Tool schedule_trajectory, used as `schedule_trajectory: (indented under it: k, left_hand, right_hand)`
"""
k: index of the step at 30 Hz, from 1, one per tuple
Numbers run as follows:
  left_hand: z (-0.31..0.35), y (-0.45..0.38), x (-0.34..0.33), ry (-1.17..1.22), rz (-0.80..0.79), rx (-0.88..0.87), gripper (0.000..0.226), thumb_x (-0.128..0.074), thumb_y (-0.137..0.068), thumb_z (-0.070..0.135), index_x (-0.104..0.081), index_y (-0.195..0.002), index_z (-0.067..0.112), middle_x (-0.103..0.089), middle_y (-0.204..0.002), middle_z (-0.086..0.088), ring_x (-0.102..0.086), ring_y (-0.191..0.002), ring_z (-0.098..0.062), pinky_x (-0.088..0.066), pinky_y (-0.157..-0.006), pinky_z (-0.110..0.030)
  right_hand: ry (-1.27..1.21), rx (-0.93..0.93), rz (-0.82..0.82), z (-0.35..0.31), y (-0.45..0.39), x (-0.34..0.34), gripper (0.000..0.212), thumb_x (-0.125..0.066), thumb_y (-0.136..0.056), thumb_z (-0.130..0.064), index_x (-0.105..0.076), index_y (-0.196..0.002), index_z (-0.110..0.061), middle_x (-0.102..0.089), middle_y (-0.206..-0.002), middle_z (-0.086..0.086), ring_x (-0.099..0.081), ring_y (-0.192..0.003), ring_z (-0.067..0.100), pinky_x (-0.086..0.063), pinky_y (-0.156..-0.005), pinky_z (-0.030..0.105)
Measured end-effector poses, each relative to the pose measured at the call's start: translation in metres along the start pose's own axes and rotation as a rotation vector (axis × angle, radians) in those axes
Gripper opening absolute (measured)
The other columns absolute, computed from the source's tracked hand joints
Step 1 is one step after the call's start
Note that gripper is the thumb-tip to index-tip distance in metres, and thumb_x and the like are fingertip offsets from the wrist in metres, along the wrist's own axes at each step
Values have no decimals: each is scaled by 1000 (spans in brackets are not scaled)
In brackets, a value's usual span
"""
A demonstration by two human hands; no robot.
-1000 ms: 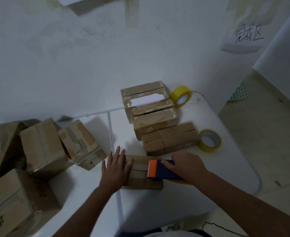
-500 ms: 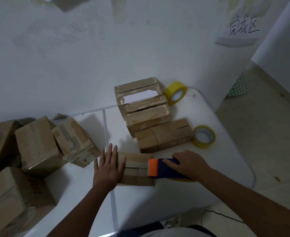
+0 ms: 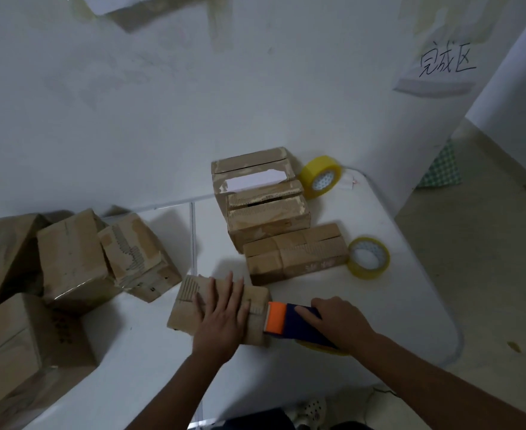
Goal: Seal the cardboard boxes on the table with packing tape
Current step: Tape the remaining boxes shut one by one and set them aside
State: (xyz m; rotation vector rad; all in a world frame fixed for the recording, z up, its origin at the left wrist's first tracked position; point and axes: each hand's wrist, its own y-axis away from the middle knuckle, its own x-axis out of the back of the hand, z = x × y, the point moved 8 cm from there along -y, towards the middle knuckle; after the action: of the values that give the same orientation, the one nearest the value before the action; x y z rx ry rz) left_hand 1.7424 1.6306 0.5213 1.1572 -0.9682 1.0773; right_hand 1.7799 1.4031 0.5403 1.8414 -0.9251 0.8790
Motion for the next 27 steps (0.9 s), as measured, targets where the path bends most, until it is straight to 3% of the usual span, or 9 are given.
schedule_trajectory:
  k: [3, 8, 12, 14, 17, 19, 21, 24, 27]
  left_hand:
    - [-15, -7, 7, -19, -14, -66, 75, 20, -88, 66, 12, -155, 33, 22, -161, 7, 28, -147, -26, 10, -118, -57]
    - [-42, -13, 24, -141, -23, -219, 63, -3, -102, 57, -3, -159, 29, -7, -165, -1, 3, -151, -34, -12, -116, -63]
    - [-22, -4, 30, -2, 3, -153, 70, 10, -92, 63, 3, -156, 34, 14, -162, 8, 22, -148, -23, 12, -119, -51]
    - [-16, 2, 19, -54, -27, -179, 70, 15, -93, 58, 5, -156, 30, 16, -163, 2, 25, -148, -28, 1, -121, -56]
    - [-25, 1, 8, -95, -51, -170, 64, 6, -103, 50, -9, -159, 22, -10, -165, -9, -1, -151, -38, -23, -115, -62]
    - [-25, -3, 10, -71, -41, -157, 61, 0, -105, 49, -13, -158, 23, -17, -164, -8, -10, -150, -36, -25, -114, -60]
    - [-21, -3, 10, -96, -4, -176, 60, -5, -104, 48, -11, -158, 23, -14, -165, -7, -7, -151, -36, -21, -116, -60]
    - [-22, -4, 5, -153, -2, -205, 64, -16, -101, 49, -7, -159, 22, -6, -166, -8, 1, -151, -37, -16, -117, -62]
    - [-20, -5, 1, -207, -20, -249, 75, -39, -96, 46, -8, -159, 20, 0, -166, -10, 6, -150, -40, -13, -116, -65]
  right_hand:
    - [-74, -19, -34, -12, 1, -14, 50, -32, -97, -61, -40, -68, -21, -44, -64, -4, -47, -60, 15, -40, -61, 30]
    - [-271, -36, -115, -43, 3, -45, 50, -37, -97, -58, -35, -66, -19, -43, -62, -2, -41, -53, 10, -31, -51, 24]
    - [-367, -73, -96, -47, 10, -56, 50, -38, -96, -60, -47, -75, -15, -51, -68, 0, -50, -61, 16, -36, -54, 26]
    - [-351, -95, -83, -48, 11, -56, 52, -37, -96, -60, -53, -84, -11, -56, -73, 2, -56, -66, 19, -41, -58, 29]
    - [-318, -112, -47, -47, 13, -52, 57, -31, -94, -64, -52, -86, -12, -57, -73, 3, -58, -66, 21, -46, -61, 33]
    - [-299, -99, -1, -42, 18, -47, 72, -15, -84, -77, -50, -85, -13, -51, -67, 0, -53, -59, 17, -42, -57, 31]
    - [-261, -83, 47, -35, 24, -45, 73, -13, -84, -77, -49, -85, -14, -48, -64, -2, -48, -55, 14, -38, -54, 27]
    - [-192, -78, 109, -36, 31, -42, 45, -30, -98, -54, -46, -83, -15, -44, -60, -5, -46, -54, 15, -33, -51, 27]
    - [-127, -80, 122, -38, 30, -42, 41, -32, -100, -51, -43, -83, -16, -41, -60, -6, -41, -51, 11, -27, -46, 24]
